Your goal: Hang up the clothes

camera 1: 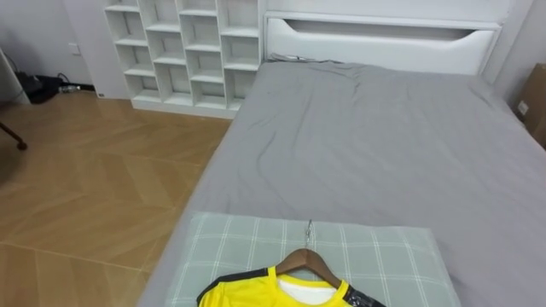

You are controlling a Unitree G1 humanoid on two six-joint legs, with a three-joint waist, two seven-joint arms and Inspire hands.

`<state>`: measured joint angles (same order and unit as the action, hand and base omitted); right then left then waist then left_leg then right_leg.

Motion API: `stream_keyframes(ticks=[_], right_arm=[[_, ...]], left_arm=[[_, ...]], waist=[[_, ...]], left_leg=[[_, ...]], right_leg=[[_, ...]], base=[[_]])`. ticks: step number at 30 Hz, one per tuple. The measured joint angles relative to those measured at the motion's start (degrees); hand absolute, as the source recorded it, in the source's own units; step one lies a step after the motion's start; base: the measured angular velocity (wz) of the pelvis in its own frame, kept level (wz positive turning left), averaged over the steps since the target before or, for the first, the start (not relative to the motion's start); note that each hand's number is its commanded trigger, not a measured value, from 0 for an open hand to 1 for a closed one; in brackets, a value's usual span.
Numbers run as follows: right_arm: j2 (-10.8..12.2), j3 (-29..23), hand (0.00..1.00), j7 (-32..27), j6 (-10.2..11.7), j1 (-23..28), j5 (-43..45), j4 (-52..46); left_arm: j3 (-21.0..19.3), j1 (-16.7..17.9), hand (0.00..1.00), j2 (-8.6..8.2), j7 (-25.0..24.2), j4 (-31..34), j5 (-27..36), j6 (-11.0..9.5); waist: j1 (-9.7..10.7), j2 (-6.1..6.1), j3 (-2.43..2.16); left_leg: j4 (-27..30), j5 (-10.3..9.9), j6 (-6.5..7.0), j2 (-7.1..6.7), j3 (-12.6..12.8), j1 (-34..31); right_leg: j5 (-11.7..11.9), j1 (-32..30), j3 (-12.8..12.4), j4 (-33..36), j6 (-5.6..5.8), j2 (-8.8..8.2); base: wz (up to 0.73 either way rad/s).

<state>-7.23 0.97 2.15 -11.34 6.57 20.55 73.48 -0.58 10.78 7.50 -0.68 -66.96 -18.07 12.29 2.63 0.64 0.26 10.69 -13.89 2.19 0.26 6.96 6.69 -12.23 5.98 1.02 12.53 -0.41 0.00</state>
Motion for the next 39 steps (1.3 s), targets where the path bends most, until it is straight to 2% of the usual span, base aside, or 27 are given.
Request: stream_keyframes(ticks=[25,39], right_arm=[[0.0,0.0,0.00,-0.1,0.1,-0.1,0.2,0.0],[0.0,0.0,0.00,-0.6,0.0,-1.0,0.3,-0.7]], left_arm=[[-0.3,0.0,0.00,0.01,0.0,0.1,-0.2,0.2],[-1.7,0.0,0.00,0.05,0.3,0.5,1.9,0.3]], waist=[[0.0,0.28,-0.05],[-0.1,0.40,-0.18]], left_leg=[[0.1,0.0,-0.01,-0.08,0.1,-0.1],[0.4,0.0,0.02,-0.97,-2.4,-1.2]], right_leg=[[-0.1,0.2,0.4,-1.1,-0.10,-0.14],[-0.2,1.0,2.8,-2.7,-0.04,-0.87]], base=[[0.00],[0.08]])
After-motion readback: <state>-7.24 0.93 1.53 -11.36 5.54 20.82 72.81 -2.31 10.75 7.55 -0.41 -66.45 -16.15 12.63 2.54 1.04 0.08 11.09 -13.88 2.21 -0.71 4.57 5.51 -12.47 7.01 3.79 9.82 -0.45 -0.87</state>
